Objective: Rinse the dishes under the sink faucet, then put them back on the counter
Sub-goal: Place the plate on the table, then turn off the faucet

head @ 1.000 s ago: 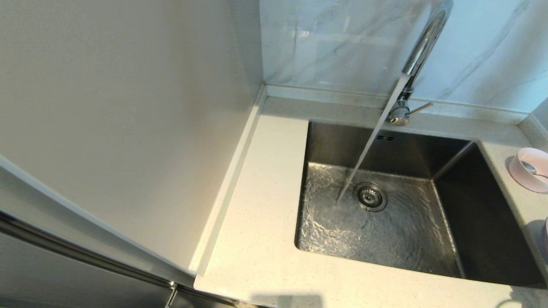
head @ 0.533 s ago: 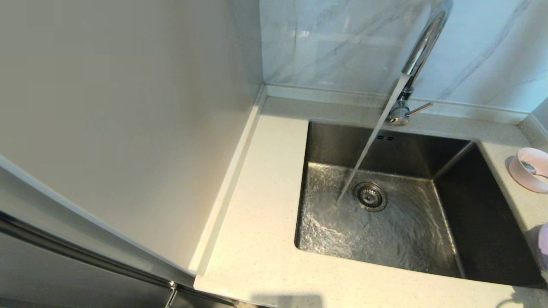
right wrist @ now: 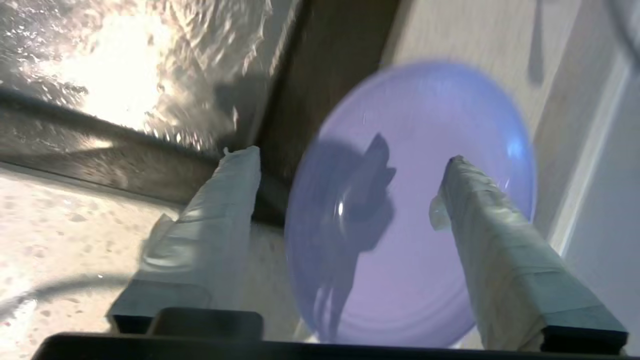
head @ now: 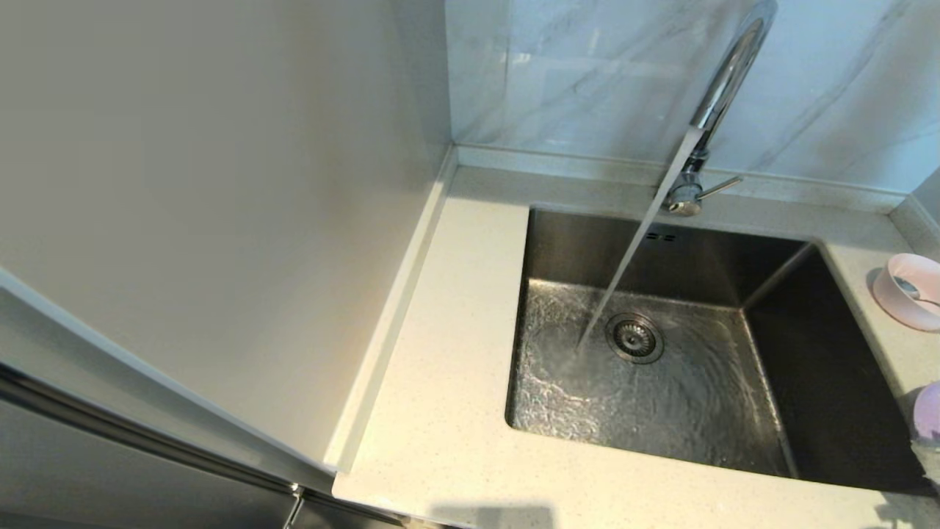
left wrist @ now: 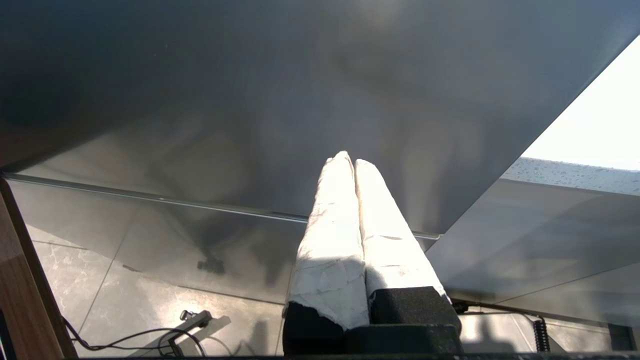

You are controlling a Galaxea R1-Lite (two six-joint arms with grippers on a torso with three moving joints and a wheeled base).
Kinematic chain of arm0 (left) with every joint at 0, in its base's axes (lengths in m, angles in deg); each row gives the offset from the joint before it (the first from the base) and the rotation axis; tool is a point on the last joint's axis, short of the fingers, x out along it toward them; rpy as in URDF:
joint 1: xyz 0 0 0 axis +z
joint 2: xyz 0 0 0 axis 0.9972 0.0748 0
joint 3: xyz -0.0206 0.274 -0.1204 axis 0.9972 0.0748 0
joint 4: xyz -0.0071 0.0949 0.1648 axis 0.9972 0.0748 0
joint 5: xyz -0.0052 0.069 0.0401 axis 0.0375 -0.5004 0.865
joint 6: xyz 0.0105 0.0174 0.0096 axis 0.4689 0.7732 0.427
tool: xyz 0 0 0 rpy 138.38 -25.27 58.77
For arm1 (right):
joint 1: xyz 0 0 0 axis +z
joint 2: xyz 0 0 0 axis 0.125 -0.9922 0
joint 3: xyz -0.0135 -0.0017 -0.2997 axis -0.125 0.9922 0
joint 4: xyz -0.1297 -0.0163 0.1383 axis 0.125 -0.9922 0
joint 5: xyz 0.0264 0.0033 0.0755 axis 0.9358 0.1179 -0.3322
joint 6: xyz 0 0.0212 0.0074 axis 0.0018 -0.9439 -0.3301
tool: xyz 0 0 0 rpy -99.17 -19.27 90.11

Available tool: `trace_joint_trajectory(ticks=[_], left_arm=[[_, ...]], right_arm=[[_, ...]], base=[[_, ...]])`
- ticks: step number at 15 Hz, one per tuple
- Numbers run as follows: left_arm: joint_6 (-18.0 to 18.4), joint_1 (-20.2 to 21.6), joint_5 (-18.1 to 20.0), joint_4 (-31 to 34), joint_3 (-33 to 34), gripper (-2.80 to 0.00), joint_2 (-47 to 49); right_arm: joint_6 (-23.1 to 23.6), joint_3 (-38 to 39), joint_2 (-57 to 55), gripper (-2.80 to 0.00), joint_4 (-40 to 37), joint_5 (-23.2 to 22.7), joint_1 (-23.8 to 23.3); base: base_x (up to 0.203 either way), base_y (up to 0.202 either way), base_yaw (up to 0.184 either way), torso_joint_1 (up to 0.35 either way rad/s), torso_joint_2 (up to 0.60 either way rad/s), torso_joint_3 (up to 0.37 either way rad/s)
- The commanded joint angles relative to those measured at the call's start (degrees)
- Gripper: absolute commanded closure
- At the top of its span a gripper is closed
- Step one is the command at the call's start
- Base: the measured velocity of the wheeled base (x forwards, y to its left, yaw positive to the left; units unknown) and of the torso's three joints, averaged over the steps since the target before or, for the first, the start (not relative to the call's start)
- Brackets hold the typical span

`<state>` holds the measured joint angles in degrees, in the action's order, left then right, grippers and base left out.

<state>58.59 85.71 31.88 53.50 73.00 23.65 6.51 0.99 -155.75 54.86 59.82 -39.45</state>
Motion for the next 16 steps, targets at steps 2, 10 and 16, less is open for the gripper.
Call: trace_joint_trajectory(ticks=[2,10,16], left_arm=[[0.0,0.0,0.0,0.0,0.0,0.0,0.0],[0.0,0.0,0.0,0.0,0.0,0.0,0.0],[0.0,0.0,0.0,0.0,0.0,0.0,0.0]], right_arm=[[1.5,0.8,6.3,-2.8,1.5,-2.1,1.0],[-4.2,-19.5,9.4,-2.8,-21.5,-2.3,8.9],[-16.9,-49.2,-1.7,-2.8,-70.8,-2.0,15.0]], base=[[0.0,0.0,0.0,0.0,0.0,0.0],[0.0,0.0,0.0,0.0,0.0,0.0],[0.0,0.0,0.0,0.0,0.0,0.0]])
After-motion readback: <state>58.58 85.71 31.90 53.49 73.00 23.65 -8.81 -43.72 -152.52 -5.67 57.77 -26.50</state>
